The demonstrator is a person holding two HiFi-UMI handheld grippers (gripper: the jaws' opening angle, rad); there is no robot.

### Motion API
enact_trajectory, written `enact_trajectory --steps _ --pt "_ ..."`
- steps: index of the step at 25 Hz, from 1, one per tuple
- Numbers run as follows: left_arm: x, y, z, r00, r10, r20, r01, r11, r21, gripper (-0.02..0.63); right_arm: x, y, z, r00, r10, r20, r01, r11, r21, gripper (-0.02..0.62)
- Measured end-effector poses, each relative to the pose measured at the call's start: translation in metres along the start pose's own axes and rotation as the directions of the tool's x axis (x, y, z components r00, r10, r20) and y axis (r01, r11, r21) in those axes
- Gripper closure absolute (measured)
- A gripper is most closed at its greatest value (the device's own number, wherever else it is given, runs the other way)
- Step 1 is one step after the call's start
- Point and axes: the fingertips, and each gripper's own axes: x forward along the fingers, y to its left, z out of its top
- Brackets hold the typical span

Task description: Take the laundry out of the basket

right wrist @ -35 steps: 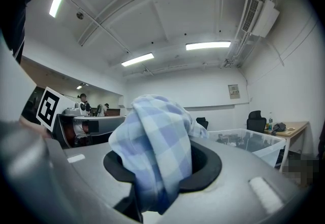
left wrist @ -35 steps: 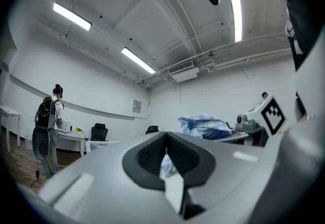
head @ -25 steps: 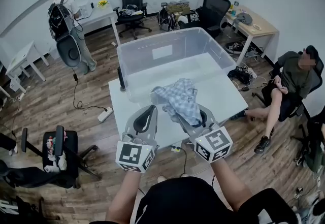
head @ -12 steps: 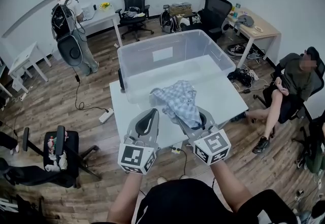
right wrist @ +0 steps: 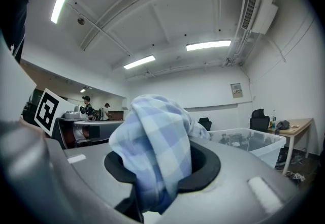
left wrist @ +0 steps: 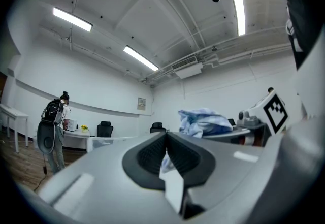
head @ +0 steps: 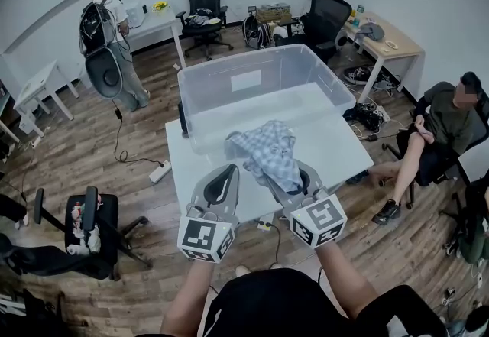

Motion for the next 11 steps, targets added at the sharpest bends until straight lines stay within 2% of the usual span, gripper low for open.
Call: enact_trajectory --steps 11 --pt "0.005 -0.0009 0.0001 1.0 -0.011 -0.006 0.011 1.0 0.008 0.598 0.0027 -0.0005 0.0029 1.0 0.003 0.004 -0.003 1.0 0.002 0.437"
